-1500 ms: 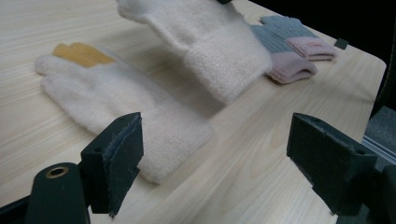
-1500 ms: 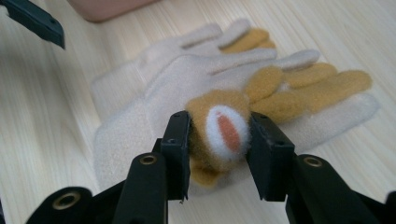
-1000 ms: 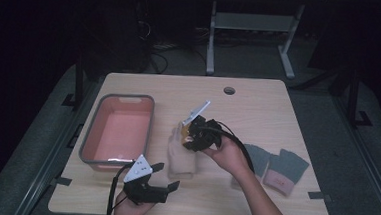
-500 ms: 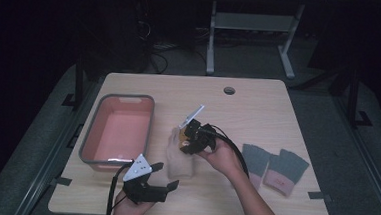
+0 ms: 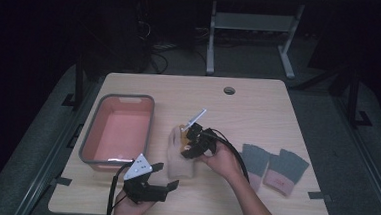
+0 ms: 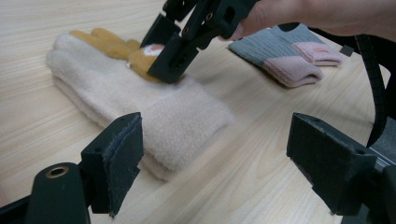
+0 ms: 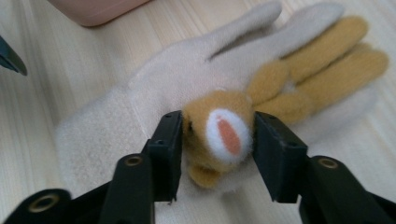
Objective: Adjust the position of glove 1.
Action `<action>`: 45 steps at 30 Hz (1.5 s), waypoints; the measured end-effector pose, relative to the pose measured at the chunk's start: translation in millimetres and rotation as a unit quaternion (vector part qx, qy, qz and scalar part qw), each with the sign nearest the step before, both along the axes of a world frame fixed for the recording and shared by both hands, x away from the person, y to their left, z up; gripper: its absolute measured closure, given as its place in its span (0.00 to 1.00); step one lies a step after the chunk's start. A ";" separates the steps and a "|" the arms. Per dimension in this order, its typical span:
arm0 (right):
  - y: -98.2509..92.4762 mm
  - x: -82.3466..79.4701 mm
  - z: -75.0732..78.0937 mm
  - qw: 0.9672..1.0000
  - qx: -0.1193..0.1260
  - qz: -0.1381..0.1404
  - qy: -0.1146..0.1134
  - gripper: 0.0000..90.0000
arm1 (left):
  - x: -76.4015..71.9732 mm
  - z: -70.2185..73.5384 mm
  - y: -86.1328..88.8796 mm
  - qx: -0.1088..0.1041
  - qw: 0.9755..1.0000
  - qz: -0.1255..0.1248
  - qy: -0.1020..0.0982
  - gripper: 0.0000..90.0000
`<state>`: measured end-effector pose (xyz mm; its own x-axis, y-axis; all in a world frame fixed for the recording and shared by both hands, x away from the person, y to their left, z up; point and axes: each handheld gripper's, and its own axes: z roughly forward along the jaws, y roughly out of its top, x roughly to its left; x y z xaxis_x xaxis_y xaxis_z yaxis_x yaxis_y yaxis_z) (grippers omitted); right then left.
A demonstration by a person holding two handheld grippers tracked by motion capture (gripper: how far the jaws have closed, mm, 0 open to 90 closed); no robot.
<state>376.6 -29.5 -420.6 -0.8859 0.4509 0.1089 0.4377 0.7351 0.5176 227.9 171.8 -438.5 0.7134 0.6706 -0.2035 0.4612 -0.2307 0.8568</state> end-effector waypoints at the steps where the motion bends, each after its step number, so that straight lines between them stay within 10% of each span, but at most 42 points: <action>1: 1.4 -1.7 3.6 1.000 -0.001 0.001 -0.012 0.53 | 0.0 -0.2 -0.1 0.000 1.000 0.000 0.000 0.21; 8: 14.6 -7.0 15.6 0.999 0.012 0.027 -0.044 0.52 | -0.8 0.6 0.4 0.001 1.000 -0.001 -0.001 0.21; 20: 41.0 -0.2 -5.6 0.997 -0.028 0.047 -0.045 0.54 | -1.3 1.0 0.5 0.002 1.000 -0.004 -0.003 0.21; 45: 6.6 -4.7 -6.4 0.997 -0.051 0.015 -0.051 0.57 | -2.5 0.6 -1.9 -0.008 1.000 -0.009 0.007 0.21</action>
<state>372.0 -22.9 -427.0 -0.9032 0.4283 -0.0279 0.3637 0.7982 0.4802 225.3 169.9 -437.9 0.7227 0.6540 -0.2237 0.4686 -0.2256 0.8541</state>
